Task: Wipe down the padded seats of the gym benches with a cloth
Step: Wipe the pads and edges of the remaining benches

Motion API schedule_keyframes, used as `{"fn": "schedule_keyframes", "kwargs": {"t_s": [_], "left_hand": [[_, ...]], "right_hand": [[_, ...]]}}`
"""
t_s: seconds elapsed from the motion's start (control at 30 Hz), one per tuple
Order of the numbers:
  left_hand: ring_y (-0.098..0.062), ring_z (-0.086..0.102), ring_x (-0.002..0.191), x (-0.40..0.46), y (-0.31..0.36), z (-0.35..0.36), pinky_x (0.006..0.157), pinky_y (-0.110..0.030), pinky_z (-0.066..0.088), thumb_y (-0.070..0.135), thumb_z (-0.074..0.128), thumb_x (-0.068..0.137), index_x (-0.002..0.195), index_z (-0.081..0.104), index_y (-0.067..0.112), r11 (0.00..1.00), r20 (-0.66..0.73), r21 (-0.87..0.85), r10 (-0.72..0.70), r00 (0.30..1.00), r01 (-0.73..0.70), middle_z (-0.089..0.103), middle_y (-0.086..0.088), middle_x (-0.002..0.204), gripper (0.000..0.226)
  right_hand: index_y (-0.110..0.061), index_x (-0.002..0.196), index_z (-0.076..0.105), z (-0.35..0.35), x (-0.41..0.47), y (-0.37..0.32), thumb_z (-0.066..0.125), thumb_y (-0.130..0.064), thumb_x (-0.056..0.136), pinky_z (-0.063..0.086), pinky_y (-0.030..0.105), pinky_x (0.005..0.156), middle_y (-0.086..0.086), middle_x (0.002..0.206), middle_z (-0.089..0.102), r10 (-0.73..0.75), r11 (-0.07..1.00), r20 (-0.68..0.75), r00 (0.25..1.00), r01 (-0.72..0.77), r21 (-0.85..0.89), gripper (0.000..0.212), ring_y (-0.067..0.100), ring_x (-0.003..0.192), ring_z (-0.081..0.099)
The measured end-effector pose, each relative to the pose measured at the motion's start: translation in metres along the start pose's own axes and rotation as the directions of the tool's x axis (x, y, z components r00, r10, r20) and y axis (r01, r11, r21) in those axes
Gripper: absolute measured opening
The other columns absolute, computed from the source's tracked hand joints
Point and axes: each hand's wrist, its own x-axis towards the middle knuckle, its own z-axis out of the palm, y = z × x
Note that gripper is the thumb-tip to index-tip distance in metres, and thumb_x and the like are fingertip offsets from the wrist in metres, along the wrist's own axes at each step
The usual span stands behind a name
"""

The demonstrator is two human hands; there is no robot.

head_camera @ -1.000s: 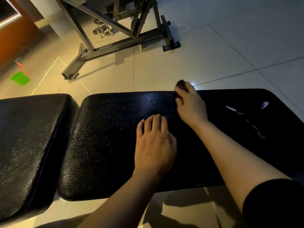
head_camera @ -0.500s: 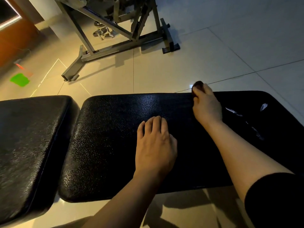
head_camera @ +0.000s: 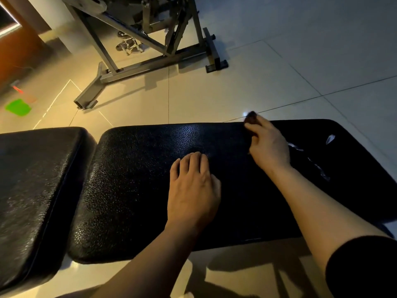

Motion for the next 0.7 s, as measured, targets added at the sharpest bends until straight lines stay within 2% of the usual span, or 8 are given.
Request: {"fn": "schedule_keyframes", "kwargs": {"t_s": [0.07, 0.13, 0.23, 0.33, 0.43, 0.53, 0.6, 0.7], "left_hand": [[-0.025, 0.045, 0.126, 0.000, 0.000, 0.000, 0.111, -0.043, 0.031, 0.035, 0.036, 0.089, 0.131, 0.053, 0.011, 1.000, -0.001, 0.000, -0.003, 1.000, 0.003, 0.053, -0.008, 0.133, 0.051], [-0.025, 0.046, 0.125, 0.000, 0.000, 0.001, 0.110, -0.043, 0.031, 0.035, 0.038, 0.088, 0.130, 0.053, 0.010, 1.000, -0.003, 0.002, -0.008, 1.000, 0.008, 0.054, -0.008, 0.132, 0.051], [-0.025, 0.045, 0.127, 0.000, 0.001, 0.000, 0.111, -0.043, 0.030, 0.035, 0.038, 0.089, 0.132, 0.053, 0.010, 1.000, -0.002, 0.010, -0.013, 1.000, 0.013, 0.053, -0.008, 0.134, 0.052], [-0.025, 0.043, 0.129, 0.000, 0.001, -0.001, 0.112, -0.043, 0.029, 0.036, 0.036, 0.090, 0.133, 0.051, 0.010, 1.000, 0.006, 0.004, -0.009, 1.000, 0.008, 0.052, -0.008, 0.135, 0.053], [-0.025, 0.043, 0.128, 0.000, 0.000, 0.000, 0.112, -0.043, 0.030, 0.036, 0.038, 0.089, 0.133, 0.051, 0.011, 1.000, 0.004, -0.003, -0.008, 1.000, 0.008, 0.052, -0.007, 0.136, 0.052], [-0.025, 0.044, 0.127, 0.001, 0.000, 0.001, 0.111, -0.044, 0.031, 0.035, 0.039, 0.088, 0.131, 0.052, 0.010, 1.000, 0.001, -0.005, -0.010, 1.000, 0.010, 0.053, -0.008, 0.134, 0.051], [-0.024, 0.041, 0.130, 0.001, 0.000, 0.000, 0.113, -0.043, 0.028, 0.038, 0.033, 0.088, 0.134, 0.049, 0.010, 1.000, 0.026, -0.002, 0.001, 1.000, -0.001, 0.050, -0.007, 0.135, 0.056], [-0.023, 0.037, 0.134, 0.001, 0.000, -0.002, 0.116, -0.042, 0.023, 0.040, 0.024, 0.089, 0.138, 0.046, 0.012, 1.000, 0.046, 0.001, 0.018, 0.999, -0.018, 0.046, -0.006, 0.139, 0.060]], "right_hand": [[-0.025, 0.136, 0.055, -0.001, -0.009, -0.003, 0.045, -0.016, 0.098, 0.041, 0.037, 0.096, -0.005, 0.155, 0.032, 0.074, 0.995, -0.041, 0.996, -0.077, -0.063, 0.040, 0.029, 0.125, 0.041], [-0.028, 0.137, 0.053, 0.005, -0.020, -0.022, 0.044, -0.028, 0.099, 0.040, 0.035, 0.092, -0.005, 0.154, 0.036, -0.029, 0.994, -0.029, 0.999, 0.026, -0.109, 0.039, 0.031, 0.119, 0.041], [-0.028, 0.142, 0.046, 0.012, -0.021, -0.042, 0.042, -0.037, 0.100, 0.038, 0.035, 0.098, -0.003, 0.152, 0.039, -0.185, 0.979, 0.031, 0.982, 0.187, -0.086, 0.044, 0.029, 0.122, 0.040], [-0.025, 0.143, 0.045, 0.006, -0.007, -0.032, 0.048, -0.044, 0.096, 0.031, 0.038, 0.109, 0.004, 0.156, 0.031, -0.114, 0.987, 0.029, 0.993, 0.117, -0.109, 0.050, 0.029, 0.136, 0.031], [-0.027, 0.150, 0.032, 0.010, -0.008, -0.022, 0.051, -0.044, 0.095, 0.023, 0.037, 0.116, 0.006, 0.159, 0.024, -0.047, 0.999, 0.135, 0.990, 0.050, -0.021, 0.060, 0.025, 0.145, 0.020], [-0.024, 0.149, 0.036, 0.023, -0.015, -0.041, 0.047, -0.040, 0.098, 0.025, 0.034, 0.117, 0.004, 0.158, 0.027, -0.165, 0.984, 0.173, 0.971, 0.150, 0.101, 0.054, 0.020, 0.145, 0.024], [-0.025, 0.145, 0.043, 0.029, -0.020, -0.059, 0.043, -0.032, 0.101, 0.024, 0.033, 0.118, 0.002, 0.158, 0.028, -0.265, 0.956, 0.219, 0.939, 0.226, 0.188, 0.045, 0.017, 0.145, 0.025], [-0.028, 0.143, 0.045, 0.031, -0.025, -0.062, 0.045, -0.021, 0.100, 0.024, 0.036, 0.119, 0.000, 0.159, 0.026, -0.321, 0.941, 0.245, 0.915, 0.277, 0.195, 0.044, 0.017, 0.146, 0.022]]}}
